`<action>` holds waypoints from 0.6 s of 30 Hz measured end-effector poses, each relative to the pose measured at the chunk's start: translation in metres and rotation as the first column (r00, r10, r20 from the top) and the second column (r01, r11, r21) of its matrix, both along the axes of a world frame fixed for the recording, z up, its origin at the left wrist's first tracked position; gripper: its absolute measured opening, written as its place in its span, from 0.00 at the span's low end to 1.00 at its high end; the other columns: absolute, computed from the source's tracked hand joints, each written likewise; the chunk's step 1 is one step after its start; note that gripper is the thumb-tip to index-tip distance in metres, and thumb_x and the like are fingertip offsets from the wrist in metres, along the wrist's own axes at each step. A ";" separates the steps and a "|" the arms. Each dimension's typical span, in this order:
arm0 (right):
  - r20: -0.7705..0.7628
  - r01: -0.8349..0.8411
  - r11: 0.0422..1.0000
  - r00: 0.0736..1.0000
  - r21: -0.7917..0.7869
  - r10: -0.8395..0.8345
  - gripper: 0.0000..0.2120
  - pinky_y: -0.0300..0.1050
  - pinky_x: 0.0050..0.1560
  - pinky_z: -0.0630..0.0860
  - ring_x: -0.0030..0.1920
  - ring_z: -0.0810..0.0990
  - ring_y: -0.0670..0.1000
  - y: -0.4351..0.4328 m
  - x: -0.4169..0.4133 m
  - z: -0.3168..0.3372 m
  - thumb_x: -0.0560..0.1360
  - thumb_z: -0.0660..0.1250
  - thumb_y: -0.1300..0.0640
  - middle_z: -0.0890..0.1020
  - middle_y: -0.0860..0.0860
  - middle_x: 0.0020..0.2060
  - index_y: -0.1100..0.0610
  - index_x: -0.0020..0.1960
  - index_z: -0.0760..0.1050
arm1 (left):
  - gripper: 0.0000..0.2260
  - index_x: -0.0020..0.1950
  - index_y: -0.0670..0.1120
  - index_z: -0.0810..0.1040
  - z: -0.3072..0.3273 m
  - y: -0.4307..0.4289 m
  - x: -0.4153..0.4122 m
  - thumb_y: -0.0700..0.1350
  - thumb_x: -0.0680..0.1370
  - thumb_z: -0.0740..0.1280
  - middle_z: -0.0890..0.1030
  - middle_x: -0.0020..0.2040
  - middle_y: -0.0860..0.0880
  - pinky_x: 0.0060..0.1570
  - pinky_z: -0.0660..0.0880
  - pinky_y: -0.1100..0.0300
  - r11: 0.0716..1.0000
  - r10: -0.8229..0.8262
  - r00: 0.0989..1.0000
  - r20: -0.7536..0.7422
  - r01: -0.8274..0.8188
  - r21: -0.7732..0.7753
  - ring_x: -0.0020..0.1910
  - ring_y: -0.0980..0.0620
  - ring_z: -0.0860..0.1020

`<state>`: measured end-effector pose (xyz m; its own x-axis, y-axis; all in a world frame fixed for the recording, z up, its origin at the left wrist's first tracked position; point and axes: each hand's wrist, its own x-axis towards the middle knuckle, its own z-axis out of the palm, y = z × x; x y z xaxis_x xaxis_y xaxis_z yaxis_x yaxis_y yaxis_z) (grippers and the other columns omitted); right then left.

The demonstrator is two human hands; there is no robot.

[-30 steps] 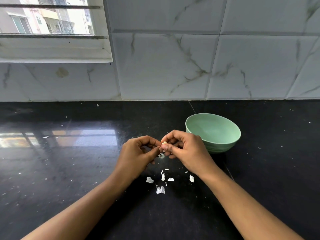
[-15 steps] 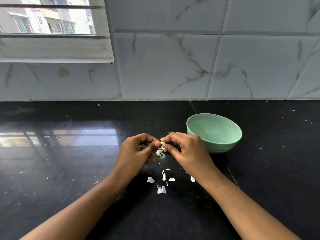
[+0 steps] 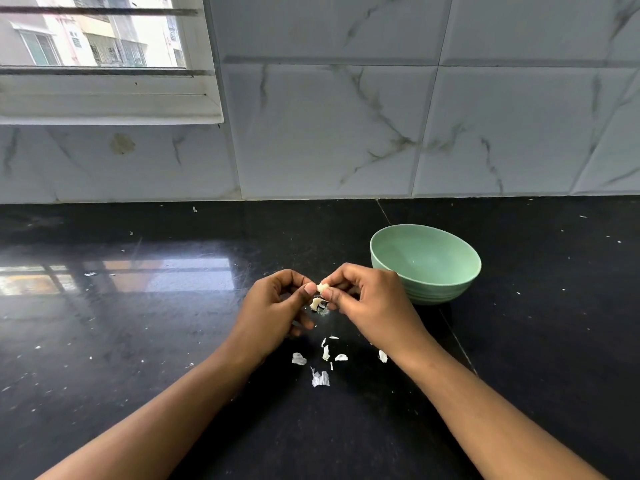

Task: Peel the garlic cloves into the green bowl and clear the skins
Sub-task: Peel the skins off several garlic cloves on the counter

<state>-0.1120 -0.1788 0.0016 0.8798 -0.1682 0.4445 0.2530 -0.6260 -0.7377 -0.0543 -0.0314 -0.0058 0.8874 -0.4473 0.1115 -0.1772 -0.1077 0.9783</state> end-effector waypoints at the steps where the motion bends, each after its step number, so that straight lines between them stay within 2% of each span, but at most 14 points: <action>1: -0.055 -0.014 0.996 0.998 0.085 0.019 0.01 0.43 0.40 0.81 0.34 0.83 0.44 0.001 0.000 0.001 0.73 0.71 0.61 0.84 0.50 0.34 0.57 0.43 0.80 | 0.06 0.41 0.45 0.76 -0.001 -0.001 0.001 0.42 0.78 0.66 0.78 0.30 0.52 0.27 0.72 0.61 1.000 0.008 1.000 0.017 -0.008 0.007 0.26 0.51 0.78; 4: -0.214 -0.036 0.921 0.968 0.388 0.128 0.03 0.37 0.34 0.79 0.31 0.81 0.44 0.003 0.000 0.005 0.75 0.68 0.63 0.83 0.51 0.33 0.58 0.43 0.78 | 0.06 0.40 0.47 0.75 -0.004 -0.001 0.003 0.41 0.78 0.66 0.77 0.32 0.46 0.27 0.71 0.61 0.999 0.014 0.998 0.068 -0.016 0.040 0.27 0.51 0.78; 7: -0.304 -0.019 0.814 0.922 0.580 0.238 0.04 0.36 0.32 0.78 0.29 0.79 0.44 0.003 -0.002 0.008 0.77 0.65 0.62 0.81 0.48 0.29 0.59 0.44 0.76 | 0.06 0.41 0.47 0.75 -0.006 -0.001 0.003 0.42 0.78 0.65 0.76 0.33 0.45 0.25 0.71 0.62 0.997 0.007 0.991 0.130 -0.016 0.072 0.27 0.52 0.76; 9: -0.333 -0.016 0.764 0.894 0.645 0.299 0.05 0.37 0.32 0.78 0.29 0.78 0.44 0.002 -0.003 0.011 0.78 0.64 0.61 0.81 0.48 0.28 0.60 0.45 0.76 | 0.07 0.41 0.47 0.74 -0.006 -0.002 0.003 0.41 0.78 0.65 0.76 0.33 0.46 0.24 0.70 0.63 0.998 0.008 0.987 0.161 -0.019 0.066 0.26 0.51 0.76; 12: -0.342 -0.015 0.706 0.867 0.708 0.362 0.05 0.38 0.31 0.79 0.29 0.78 0.44 0.001 -0.004 0.013 0.78 0.63 0.60 0.80 0.49 0.29 0.61 0.47 0.75 | 0.07 0.41 0.48 0.75 -0.005 -0.001 0.002 0.42 0.78 0.66 0.77 0.33 0.40 0.25 0.70 0.63 0.998 0.002 0.979 0.204 -0.014 0.061 0.27 0.47 0.76; 15: -0.340 -0.019 0.672 0.852 0.740 0.399 0.06 0.38 0.31 0.79 0.28 0.77 0.44 0.001 -0.005 0.014 0.78 0.63 0.59 0.80 0.49 0.29 0.61 0.47 0.75 | 0.07 0.41 0.49 0.75 -0.004 -0.001 0.002 0.42 0.78 0.66 0.78 0.36 0.36 0.26 0.70 0.61 0.999 0.002 0.975 0.221 -0.012 0.046 0.28 0.45 0.76; 18: -0.335 -0.029 0.648 0.838 0.761 0.431 0.06 0.39 0.30 0.79 0.28 0.76 0.44 0.000 -0.005 0.015 0.79 0.62 0.58 0.79 0.50 0.29 0.61 0.46 0.75 | 0.07 0.40 0.50 0.75 -0.003 0.000 0.001 0.42 0.78 0.65 0.78 0.36 0.37 0.26 0.70 0.60 0.999 0.010 0.968 0.249 -0.021 0.044 0.28 0.46 0.76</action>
<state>-0.1167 -0.1783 0.0167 0.9843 -0.0088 -0.1760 -0.1721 0.1670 -0.9708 -0.0537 -0.0316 -0.0093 0.8412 -0.4435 0.3094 -0.4124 -0.1560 0.8976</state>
